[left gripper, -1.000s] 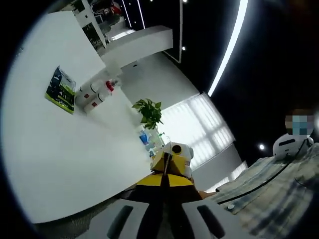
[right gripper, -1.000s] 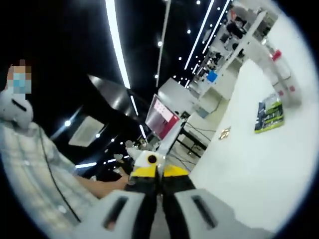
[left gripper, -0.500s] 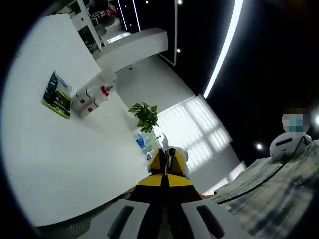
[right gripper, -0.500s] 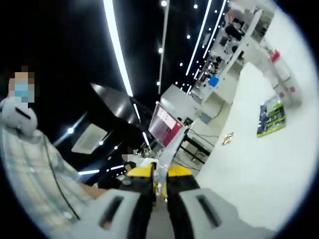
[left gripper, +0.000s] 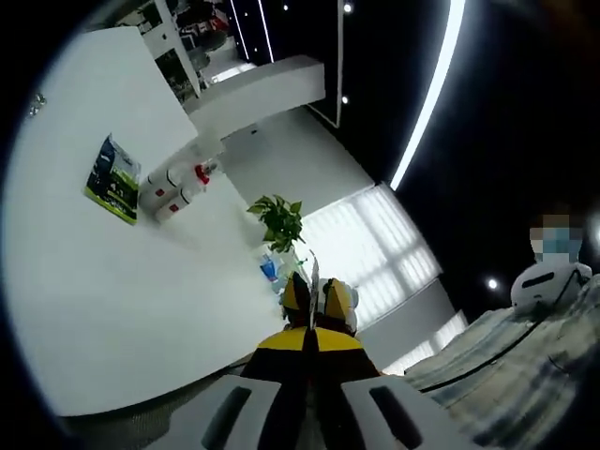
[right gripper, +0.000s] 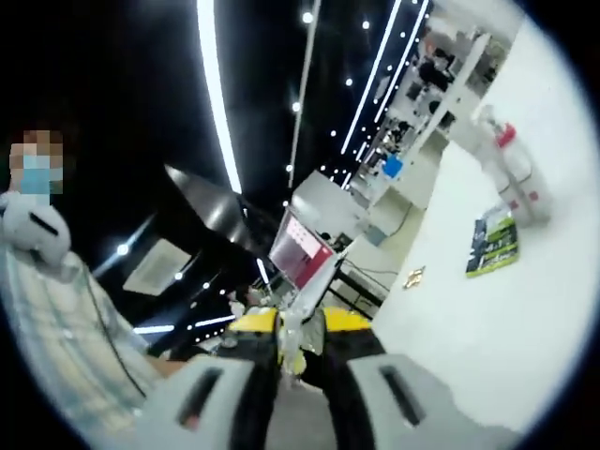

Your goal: Arrange the skincare products in the storage area until every visible bottle or jar stands upright without overlapping.

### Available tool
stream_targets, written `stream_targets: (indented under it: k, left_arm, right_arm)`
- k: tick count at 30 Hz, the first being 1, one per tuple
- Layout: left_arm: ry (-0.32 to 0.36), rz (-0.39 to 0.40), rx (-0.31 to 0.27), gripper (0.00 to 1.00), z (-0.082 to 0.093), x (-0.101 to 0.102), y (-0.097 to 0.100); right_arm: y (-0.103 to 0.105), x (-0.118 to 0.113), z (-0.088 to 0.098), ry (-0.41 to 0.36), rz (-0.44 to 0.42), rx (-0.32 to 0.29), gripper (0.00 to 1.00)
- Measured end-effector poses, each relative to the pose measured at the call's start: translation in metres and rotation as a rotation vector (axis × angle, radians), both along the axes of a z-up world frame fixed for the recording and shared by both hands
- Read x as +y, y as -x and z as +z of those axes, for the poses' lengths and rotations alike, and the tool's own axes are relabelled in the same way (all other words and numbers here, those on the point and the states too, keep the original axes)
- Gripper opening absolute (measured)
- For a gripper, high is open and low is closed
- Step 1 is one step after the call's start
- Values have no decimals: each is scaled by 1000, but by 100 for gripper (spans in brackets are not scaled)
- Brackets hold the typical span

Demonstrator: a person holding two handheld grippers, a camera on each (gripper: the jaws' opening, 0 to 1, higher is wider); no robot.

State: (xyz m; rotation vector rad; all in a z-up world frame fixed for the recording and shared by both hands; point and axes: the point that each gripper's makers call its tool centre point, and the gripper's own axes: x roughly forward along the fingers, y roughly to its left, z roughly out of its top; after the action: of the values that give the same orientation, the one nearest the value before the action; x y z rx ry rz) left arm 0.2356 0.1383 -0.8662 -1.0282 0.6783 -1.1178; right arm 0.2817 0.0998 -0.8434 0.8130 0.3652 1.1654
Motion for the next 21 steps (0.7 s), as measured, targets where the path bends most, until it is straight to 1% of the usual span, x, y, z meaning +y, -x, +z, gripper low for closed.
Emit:
stream_targets:
  k: [2,3,4,5,7,8,9,11,12,13,14,15,16,17,18,19,21]
  left_arm:
    - [-15,-2,3,0,-1,4,-3]
    - [-18,-1,6,0,-2,8,-5]
    - [-18,6,8,0,-2,11,-8]
    - [-14,17,16,0,-1,16,-11]
    - [-8,39,20,0,0,23,-15]
    - [-3,53,25,0,0,28,-19]
    - [-1,66,32,0,0,31,-22]
    - [-9,75,42,0,-1,36,-27]
    - [-15,81,43,0,-2,37,-30]
    - [-12,93,42,0,0,40,-33]
    - [-9,98,44,0,1,40,-35]
    - [4,108,52,0,3,42,-39]
    - [5,114,42,0,4,44,-41]
    - [0,119,37,0,4,45,-43]
    - [-14,123,46,0,1,47,-47]
    - [-18,121,52,0,0,48,-49]
    - [-29,129,62,0,-4,51,-53]
  right_arm:
    - [0,-4,-2,46,-7,-32,20]
    - [2,-8,-6,101,-5,-52,21]
    - [2,-11,-7,127,-9,-70,22]
    - [3,-15,-7,172,-13,-92,24]
    - [1,-23,-5,225,-42,-135,28]
    - [-2,-27,-5,265,-71,-164,31]
    - [-4,-31,-8,300,-95,-169,35]
    - [-6,-34,-15,355,-117,-190,41]
    - [-6,-35,-21,397,-132,-206,43]
    - [-6,-35,-27,427,-136,-204,43]
    - [-6,-35,-34,472,-142,-214,43]
    - [-5,-34,-36,489,-138,-219,42]
    - [-3,-32,-40,528,-128,-241,42]
    - [-1,-30,-38,542,-118,-271,42]
    - [2,-27,-37,551,-104,-293,42]
    - [10,-22,-36,590,-69,-334,42]
    - [12,-23,-38,649,-65,-385,42]
